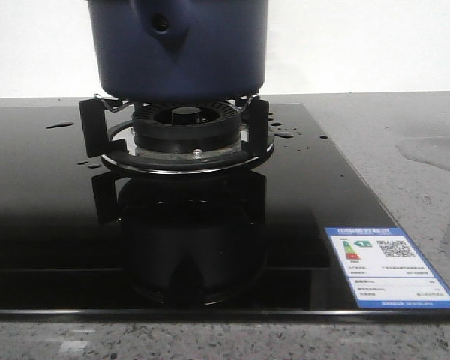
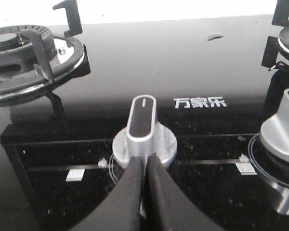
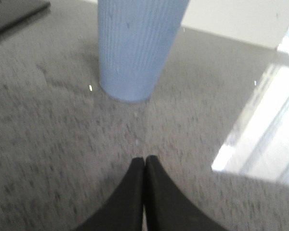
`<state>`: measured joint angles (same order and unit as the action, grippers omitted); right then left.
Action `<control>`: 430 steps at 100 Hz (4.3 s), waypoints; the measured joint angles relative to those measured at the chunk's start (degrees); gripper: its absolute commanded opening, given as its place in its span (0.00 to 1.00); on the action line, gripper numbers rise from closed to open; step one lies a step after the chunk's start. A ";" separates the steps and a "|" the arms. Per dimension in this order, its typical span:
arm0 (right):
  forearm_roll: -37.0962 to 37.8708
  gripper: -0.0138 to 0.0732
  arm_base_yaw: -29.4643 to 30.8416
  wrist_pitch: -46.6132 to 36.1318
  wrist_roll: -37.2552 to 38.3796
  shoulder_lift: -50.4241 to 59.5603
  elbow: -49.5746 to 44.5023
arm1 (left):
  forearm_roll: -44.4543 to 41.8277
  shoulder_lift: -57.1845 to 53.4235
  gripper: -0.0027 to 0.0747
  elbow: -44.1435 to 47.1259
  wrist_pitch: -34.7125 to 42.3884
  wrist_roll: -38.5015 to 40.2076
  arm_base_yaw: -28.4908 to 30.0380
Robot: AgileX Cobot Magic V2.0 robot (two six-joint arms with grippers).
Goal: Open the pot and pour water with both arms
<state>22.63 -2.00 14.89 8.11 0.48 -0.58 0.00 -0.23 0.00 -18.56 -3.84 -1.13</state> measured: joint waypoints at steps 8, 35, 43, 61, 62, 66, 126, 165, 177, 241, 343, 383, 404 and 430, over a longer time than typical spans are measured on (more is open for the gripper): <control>-1.71 0.08 0.00 -6.62 0.00 0.00 0.00 | 0.00 0.00 0.01 0.01 2.48 0.00 0.00; -5.50 0.08 0.00 -24.14 0.00 0.00 0.00 | 2.33 0.00 0.01 0.01 14.07 0.00 0.00; -11.72 0.08 0.00 -23.51 0.11 0.00 0.00 | 9.61 0.00 0.01 0.00 16.58 0.23 0.00; -29.12 0.08 0.00 -19.83 0.32 0.00 0.00 | 33.30 0.00 0.01 0.00 22.49 0.61 0.00; -29.56 0.08 0.00 -19.83 0.32 0.00 0.00 | 34.16 0.00 0.01 0.00 22.81 0.61 0.00; -32.09 0.08 0.00 -19.83 0.32 0.00 0.00 | 38.89 0.00 0.01 0.00 23.41 0.69 0.00; -40.33 0.08 0.00 15.87 0.45 -21.25 23.81 | 37.81 16.08 0.01 -18.18 -1.01 -3.84 -9.94; -55.73 0.08 0.00 32.49 -10.71 -34.51 37.42 | 44.94 35.46 0.03 -31.87 -4.84 -15.06 -24.74; -62.50 0.08 0.00 35.94 -15.34 -35.15 37.82 | 50.91 39.59 0.03 -34.91 -7.23 -17.85 -28.19; -65.40 0.08 0.00 34.67 -28.37 -35.23 37.82 | 80.39 60.56 0.09 -51.70 -36.41 -72.94 -27.35; -65.94 0.86 0.00 18.22 -38.05 -35.23 37.82 | 99.11 79.47 0.60 -60.96 -38.13 -100.84 -4.78; -65.94 0.86 0.00 17.86 -38.05 -35.23 37.82 | 94.02 86.92 0.82 -66.71 -32.69 -105.29 -9.43; -65.94 0.86 0.00 17.73 -38.05 -35.28 37.82 | 93.92 90.80 0.82 -69.40 -31.99 -108.06 -11.61; -65.94 0.86 0.00 17.45 -38.05 -35.28 37.82 | 95.76 95.82 0.82 -72.75 -32.23 -108.42 -11.86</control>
<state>-43.31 -2.00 32.34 -29.94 -34.80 37.24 95.76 95.59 -72.75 -50.79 -112.26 -12.99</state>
